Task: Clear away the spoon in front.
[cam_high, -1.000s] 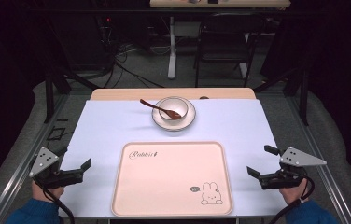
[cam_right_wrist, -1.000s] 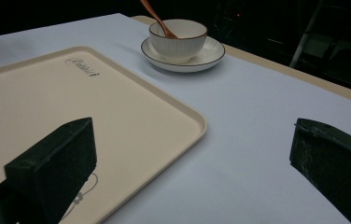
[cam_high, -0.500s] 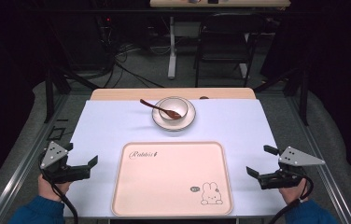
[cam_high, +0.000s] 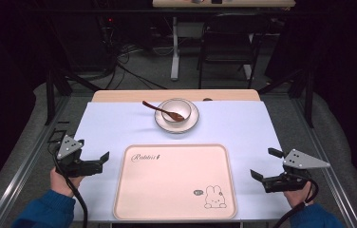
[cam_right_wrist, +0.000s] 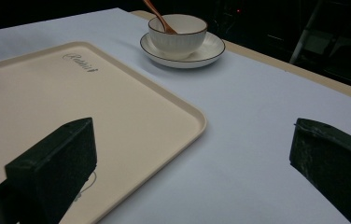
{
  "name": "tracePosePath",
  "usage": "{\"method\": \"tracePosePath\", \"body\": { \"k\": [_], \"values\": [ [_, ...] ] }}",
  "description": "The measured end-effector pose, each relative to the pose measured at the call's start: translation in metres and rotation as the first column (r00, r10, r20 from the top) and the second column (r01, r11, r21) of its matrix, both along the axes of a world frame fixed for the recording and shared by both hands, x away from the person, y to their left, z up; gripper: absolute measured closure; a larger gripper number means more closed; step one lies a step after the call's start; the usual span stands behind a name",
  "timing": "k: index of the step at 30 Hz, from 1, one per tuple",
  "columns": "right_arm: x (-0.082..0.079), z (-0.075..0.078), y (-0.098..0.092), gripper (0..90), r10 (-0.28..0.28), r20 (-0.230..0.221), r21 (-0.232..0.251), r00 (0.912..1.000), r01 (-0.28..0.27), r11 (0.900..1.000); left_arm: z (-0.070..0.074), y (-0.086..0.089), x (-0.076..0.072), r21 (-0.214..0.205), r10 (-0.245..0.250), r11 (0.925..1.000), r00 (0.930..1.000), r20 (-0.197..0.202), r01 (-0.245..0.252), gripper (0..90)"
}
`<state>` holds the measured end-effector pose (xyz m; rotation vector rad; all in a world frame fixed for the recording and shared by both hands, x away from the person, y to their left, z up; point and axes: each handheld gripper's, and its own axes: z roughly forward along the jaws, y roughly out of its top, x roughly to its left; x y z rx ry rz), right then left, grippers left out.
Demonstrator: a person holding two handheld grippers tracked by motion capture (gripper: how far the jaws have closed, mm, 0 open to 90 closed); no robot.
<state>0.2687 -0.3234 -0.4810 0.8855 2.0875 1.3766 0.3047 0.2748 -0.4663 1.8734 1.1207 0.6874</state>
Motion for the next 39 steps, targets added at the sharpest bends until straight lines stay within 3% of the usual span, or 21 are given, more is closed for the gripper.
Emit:
{"method": "tracePosePath", "body": {
  "k": [6, 20, 39],
  "values": [
    [0.000, 0.000, 0.000, 0.0, -0.004, 0.001, -0.002, 1.0000, 0.004, 1.0000, 0.001, -0.008, 0.009, 0.009, -0.008, 0.9999, 0.9998, -0.019, 0.009, 0.9],
    [0.001, 0.000, 0.000, 0.1, -0.007, -0.003, -0.004, 1.0000, 0.007, 1.0000, 0.005, -0.024, 0.032, -0.011, 0.004, 0.9999, 0.9986, -0.053, -0.005, 1.1],
    [0.002, -0.001, 0.001, 0.3, -0.012, -0.011, -0.008, 0.9999, 0.011, 0.9999, 0.008, -0.053, 0.064, -0.031, 0.010, 0.9994, 0.9986, -0.052, -0.011, 0.9]
  ]
}}
